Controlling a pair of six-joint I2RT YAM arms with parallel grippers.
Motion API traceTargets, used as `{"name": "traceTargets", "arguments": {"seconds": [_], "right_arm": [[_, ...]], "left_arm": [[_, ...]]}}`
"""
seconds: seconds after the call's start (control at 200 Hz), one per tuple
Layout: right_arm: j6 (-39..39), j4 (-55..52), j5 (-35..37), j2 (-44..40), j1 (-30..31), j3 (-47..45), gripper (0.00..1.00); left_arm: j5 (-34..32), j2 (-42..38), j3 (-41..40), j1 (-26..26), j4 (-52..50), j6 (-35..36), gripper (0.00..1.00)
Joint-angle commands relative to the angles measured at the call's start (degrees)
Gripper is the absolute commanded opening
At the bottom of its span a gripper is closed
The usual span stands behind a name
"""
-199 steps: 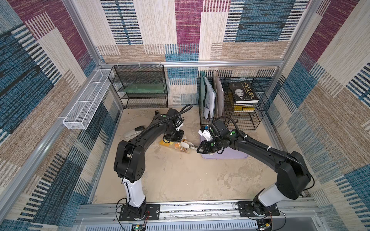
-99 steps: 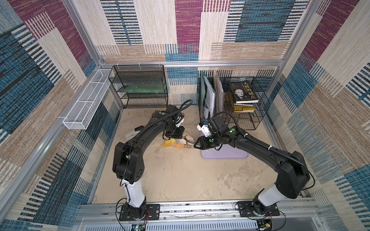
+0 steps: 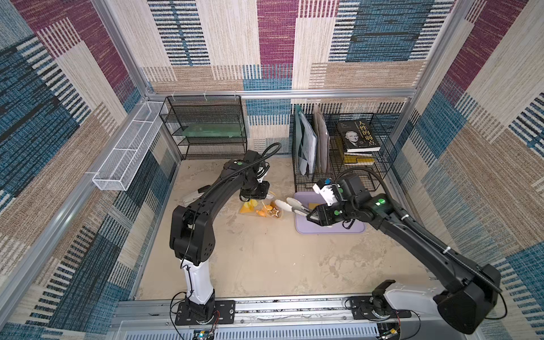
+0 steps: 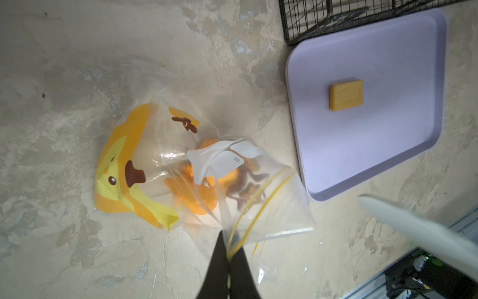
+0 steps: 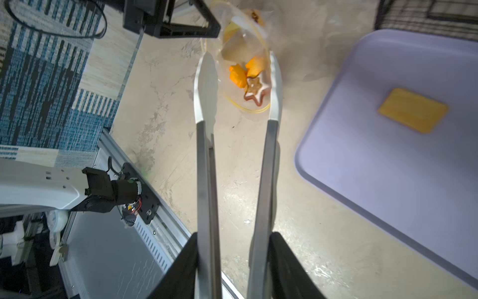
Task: Put the cookies into a resealable bag to prevent moisture
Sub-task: Place the cookie in the ziploc bag, then pick up the cookie from the tray.
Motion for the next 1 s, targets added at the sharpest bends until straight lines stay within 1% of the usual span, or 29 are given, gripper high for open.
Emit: {"name": "traceTargets", "arguments": {"seconds": [0.0,0.07,0.12,0.25,0.316,0.416,0.541,0.706,0.891,0.997], "right_arm": [[-0.7,-0.3,6.9,-4.7,-3.5,-3.1,0.43],[-0.8,-1.4,8.7,-5.5,-7.1,-4.2,0.44],[-1.2,-2.6,10.3,-4.8,-8.4,-4.4,0.44],[-0.1,-3.3,15.6,-1.4,-8.4,-5.5,0.45],[2.3,-3.0,18.0,1.0,-7.9,-5.2,0.47],[4.7,-2.5,21.5,5.6,-6.2,-3.8,0.48],[6.3,-4.9,25.6,12.5,-3.9,1.1,0.50],[8.5,-8.1,29.4,19.7,1.1,6.0,0.51],[10.1,-15.4,33.5,25.9,5.4,10.8,0.50],[10.8,-16.9,34.0,27.8,5.8,12.6,0.49]], "left_arm": [[0.3,-1.5,2.0,0.1,-1.0,-1.3,0.00],[1.5,-2.7,2.8,0.1,-0.9,-1.5,0.00],[1.5,-3.1,2.9,0.1,-0.9,-1.5,0.00],[1.4,-3.1,1.4,0.1,-0.9,-1.3,0.00],[1.9,-2.6,0.3,0.1,-0.9,-1.5,0.00],[2.4,-2.6,-2.0,0.1,0.3,-1.9,0.00],[2.5,-2.9,-3.6,0.1,1.1,-1.7,0.00],[2.5,-2.9,-4.4,0.1,1.7,-1.1,0.00],[2.8,-3.0,-5.6,0.3,2.8,-0.5,0.00],[3.3,-3.0,-6.1,0.5,3.4,-0.3,0.00]]}}
